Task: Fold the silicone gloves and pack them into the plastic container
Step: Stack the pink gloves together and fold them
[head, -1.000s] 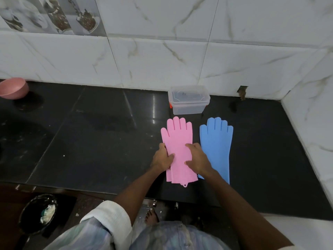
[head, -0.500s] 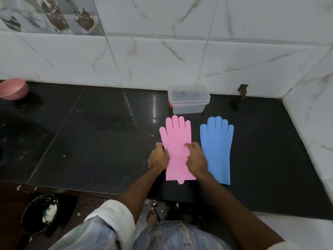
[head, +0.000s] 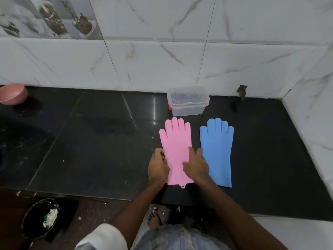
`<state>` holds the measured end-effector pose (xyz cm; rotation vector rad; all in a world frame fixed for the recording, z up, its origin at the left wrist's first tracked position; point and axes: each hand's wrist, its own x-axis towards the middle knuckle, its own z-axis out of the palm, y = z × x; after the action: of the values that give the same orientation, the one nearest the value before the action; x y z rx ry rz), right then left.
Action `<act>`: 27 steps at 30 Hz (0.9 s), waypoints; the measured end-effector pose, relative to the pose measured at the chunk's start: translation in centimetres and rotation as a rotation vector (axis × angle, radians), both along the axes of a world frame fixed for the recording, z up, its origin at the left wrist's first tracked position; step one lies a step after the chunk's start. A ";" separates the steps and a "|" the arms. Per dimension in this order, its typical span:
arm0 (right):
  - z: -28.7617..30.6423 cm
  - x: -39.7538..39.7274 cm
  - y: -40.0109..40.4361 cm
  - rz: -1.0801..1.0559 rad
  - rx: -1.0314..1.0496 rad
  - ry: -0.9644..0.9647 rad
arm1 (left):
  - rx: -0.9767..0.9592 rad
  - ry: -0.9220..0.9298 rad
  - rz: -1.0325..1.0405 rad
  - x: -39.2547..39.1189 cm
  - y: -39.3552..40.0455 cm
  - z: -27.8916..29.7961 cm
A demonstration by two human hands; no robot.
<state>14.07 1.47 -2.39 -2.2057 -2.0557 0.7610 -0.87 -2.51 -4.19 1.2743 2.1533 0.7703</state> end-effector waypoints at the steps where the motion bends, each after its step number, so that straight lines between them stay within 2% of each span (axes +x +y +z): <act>1: -0.1 -0.1 -0.1 -0.004 -0.017 0.014 | 0.008 -0.001 -0.026 -0.1 -0.6 -0.3; 6: -0.1 0.2 0.3 -0.066 -0.088 0.194 | 0.060 -0.016 -0.247 -2.0 -1.8 -0.8; 10: 0.2 1.5 1.1 -0.339 -0.214 0.635 | 0.137 0.006 -0.406 -3.1 -2.2 -0.5; 12: 0.4 1.8 1.3 -0.409 -0.255 0.738 | 0.190 0.032 -0.428 -2.9 -2.5 -0.5; 16: 0.4 1.6 1.1 -0.583 -0.350 0.959 | 0.110 0.061 -0.481 -2.7 -2.1 -0.3; 18: 0.6 1.7 1.2 -0.708 -0.426 1.106 | 0.132 0.035 -0.509 -3.0 -2.1 -0.3; 21: 1.2 1.9 1.2 -0.797 -0.481 1.189 | 0.230 0.088 -0.505 -4.2 -2.7 -0.6; 27: 1.8 2.0 0.8 -0.853 -0.509 1.272 | 0.288 0.257 -0.522 -3.7 -3.7 -0.6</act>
<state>16.10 2.26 -0.61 -1.5971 -0.3201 1.8860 -4.53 -6.25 -4.84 2.0722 1.7935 0.7356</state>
